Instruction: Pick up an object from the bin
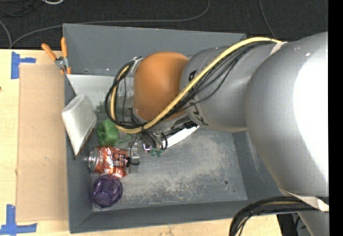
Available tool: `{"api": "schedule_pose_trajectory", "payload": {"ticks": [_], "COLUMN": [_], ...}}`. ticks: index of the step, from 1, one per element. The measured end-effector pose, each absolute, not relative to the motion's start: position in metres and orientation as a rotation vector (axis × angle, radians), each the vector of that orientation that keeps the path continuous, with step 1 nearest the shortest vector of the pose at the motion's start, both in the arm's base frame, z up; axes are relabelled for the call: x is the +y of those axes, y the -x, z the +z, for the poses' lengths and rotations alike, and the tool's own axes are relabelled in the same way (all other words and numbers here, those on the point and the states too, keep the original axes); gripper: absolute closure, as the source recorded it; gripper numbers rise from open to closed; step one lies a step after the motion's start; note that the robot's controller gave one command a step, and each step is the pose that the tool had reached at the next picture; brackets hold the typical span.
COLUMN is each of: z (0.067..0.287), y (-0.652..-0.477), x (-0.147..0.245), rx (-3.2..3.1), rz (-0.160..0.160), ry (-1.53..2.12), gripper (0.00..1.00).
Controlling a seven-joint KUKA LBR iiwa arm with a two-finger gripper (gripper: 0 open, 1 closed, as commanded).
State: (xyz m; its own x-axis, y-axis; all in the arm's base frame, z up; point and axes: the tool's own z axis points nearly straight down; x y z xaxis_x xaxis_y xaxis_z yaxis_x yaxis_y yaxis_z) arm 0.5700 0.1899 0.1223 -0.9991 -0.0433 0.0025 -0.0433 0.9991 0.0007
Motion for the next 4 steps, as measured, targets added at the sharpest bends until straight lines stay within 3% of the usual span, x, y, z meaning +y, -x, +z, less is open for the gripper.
{"api": "schedule_pose_trajectory", "payload": {"ticks": [1, 2, 3, 4], "z": [0.159, 0.13, 0.07, 0.074], "y": [-0.581, -0.567, -0.541, -0.56], "x": [0.237, 0.225, 0.247, 0.232], "rx": [-3.15, -3.134, -3.154, -3.152], "rz": [-0.003, 0.002, -0.009, -0.017], "ry": [0.036, 0.034, 0.102, 0.182], "gripper": [0.0, 0.0, 0.0, 1.0]}}
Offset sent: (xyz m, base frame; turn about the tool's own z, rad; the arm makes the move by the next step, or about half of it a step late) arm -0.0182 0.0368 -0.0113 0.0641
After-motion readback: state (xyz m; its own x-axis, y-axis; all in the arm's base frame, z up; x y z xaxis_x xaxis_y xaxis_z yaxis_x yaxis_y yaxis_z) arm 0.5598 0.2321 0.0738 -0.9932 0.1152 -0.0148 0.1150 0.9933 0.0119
